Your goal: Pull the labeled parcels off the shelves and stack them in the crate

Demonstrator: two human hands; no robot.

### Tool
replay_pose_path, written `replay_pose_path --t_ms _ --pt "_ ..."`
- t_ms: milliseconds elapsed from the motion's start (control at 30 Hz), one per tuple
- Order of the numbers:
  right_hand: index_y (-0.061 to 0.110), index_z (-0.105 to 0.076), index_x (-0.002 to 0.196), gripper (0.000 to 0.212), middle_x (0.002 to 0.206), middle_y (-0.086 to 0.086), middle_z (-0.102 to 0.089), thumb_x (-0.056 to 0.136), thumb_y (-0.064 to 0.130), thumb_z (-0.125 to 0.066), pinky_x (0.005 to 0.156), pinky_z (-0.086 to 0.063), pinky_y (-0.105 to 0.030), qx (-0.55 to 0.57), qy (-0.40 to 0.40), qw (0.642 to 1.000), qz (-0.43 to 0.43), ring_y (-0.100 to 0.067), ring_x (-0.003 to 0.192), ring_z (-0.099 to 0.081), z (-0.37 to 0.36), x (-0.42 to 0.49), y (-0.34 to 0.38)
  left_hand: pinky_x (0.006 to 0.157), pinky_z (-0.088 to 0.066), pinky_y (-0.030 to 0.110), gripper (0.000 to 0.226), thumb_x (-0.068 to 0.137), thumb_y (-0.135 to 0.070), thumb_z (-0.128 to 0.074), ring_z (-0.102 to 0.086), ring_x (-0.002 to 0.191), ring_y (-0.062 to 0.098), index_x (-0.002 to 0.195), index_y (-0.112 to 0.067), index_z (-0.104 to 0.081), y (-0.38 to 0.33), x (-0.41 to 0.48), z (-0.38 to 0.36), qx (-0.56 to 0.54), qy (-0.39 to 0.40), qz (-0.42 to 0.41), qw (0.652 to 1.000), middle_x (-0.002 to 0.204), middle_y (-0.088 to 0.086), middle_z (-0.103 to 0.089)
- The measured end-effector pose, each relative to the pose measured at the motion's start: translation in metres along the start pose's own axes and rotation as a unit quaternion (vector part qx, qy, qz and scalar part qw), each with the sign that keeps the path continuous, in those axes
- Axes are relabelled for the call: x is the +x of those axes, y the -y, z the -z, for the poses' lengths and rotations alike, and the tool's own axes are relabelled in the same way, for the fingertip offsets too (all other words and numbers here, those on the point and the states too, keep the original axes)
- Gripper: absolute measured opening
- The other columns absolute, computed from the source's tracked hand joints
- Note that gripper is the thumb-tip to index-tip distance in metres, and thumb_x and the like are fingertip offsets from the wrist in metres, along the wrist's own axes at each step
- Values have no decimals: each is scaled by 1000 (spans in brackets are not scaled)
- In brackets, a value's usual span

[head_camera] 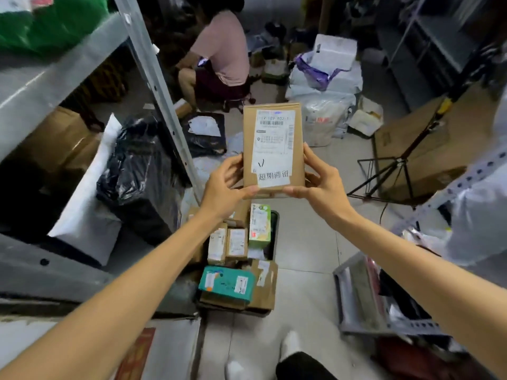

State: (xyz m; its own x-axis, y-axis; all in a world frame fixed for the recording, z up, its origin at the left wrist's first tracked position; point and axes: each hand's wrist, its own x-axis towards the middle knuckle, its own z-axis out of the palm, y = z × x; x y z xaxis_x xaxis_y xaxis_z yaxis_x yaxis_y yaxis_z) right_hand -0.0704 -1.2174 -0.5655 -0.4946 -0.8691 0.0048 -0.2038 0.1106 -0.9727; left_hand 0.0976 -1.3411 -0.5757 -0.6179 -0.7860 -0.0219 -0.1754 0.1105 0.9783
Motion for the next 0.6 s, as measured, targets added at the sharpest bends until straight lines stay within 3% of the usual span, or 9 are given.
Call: replay_pose_path --t_ms 167,300,433,533,600 --pt "26 -30 151 94 120 33 -57 74 4 -79 97 -53 -37 3 -1 999 -47 -9 120 -59 -5 35 -50 93 -42 5 72 74 2 -78 -49 127 13 137 -6 -45 49 47 -9 3 29 51 998 137 5 -53" --pt "21 -33 151 82 121 28 -57 82 8 -75 87 -55 -23 25 3 995 -94 -8 117 -61 -12 70 -95 94 -43 8 74 73 3 -78 -48 124 8 139 -9 -45 90 82 -18 -8 31 101 994 140 7 -52" --pt "19 -35 150 80 125 21 -58 81 7 -75 88 -55 -24 30 -5 992 -123 -8 117 -60 -20 104 -140 107 -41 28 73 73 5 -77 -46 129 12 137 -14 -46 134 114 -33 -35 20 150 988 138 3 -51" --pt "19 -34 150 84 133 15 -54 78 9 -77 91 -53 -20 20 -15 988 -152 -3 120 -56 -30 110 -183 105 -43 31 70 72 12 -75 -49 128 14 129 -17 -48 178 122 -46 -57 28 189 980 127 -2 -55" --pt "23 -35 148 84 135 15 -53 78 6 -77 92 -51 -16 8 -13 985 -174 1 121 -52 -39 101 -219 106 -44 34 73 71 14 -75 -50 128 16 131 -17 -49 218 115 -55 -61 40 226 971 132 0 -57"
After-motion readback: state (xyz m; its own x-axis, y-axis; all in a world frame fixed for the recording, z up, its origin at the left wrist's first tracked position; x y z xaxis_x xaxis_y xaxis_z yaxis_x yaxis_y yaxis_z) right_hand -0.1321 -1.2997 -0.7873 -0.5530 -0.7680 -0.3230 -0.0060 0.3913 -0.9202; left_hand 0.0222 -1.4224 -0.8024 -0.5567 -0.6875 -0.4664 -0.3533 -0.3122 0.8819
